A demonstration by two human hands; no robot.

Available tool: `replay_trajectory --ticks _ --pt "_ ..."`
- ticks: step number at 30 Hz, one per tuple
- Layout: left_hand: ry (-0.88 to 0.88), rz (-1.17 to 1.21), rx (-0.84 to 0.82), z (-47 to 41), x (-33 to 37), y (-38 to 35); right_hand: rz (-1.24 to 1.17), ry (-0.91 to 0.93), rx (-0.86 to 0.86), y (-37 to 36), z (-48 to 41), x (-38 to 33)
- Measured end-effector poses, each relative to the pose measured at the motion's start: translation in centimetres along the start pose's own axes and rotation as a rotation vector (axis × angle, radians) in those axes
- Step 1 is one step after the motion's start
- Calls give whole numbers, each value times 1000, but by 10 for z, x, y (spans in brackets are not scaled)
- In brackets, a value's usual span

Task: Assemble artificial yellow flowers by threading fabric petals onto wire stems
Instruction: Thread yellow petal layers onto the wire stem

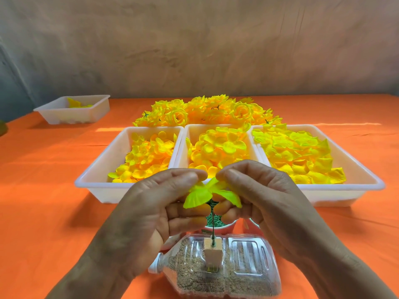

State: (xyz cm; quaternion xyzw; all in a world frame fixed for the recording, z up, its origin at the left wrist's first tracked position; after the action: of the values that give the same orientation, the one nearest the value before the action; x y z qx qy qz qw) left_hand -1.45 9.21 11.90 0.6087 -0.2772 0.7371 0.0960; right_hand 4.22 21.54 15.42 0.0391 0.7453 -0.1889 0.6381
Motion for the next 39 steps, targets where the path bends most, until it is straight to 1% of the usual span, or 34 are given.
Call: replay_trajectory --ticks 1,3,6,11,16,33,39 --pt "-14 -34 19 3 3 -4 9 10 1 -1 0 -2" --pt "-15 -25 61 8 7 -9 31 15 21 2 2 2" --pt "-34 -37 88 16 11 -12 39 -37 4 0 4 8" --pt "-42 -96 78 20 7 -14 20 -68 -61 -3 10 14" --pt "-41 -142 81 19 2 -12 32 -80 -77 -3 12 16" --pt "-43 -128 98 16 1 -12 -33 -110 -45 -1 11 20" --pt "-9 -115 83 15 -7 -11 17 -106 -35 2 11 23"
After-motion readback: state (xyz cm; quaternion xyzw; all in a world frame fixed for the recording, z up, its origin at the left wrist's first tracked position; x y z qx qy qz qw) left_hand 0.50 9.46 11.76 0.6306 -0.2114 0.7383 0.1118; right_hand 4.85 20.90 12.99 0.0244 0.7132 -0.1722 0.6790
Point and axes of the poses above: each hand's wrist, its own z-axis away from the middle knuckle, its own y-axis out of the back of the hand, x = y × z, the point moved 10 cm from there along -z, towards the middle knuckle, and after that the axes turned 11 degrees about x, right-handed, at the moved point
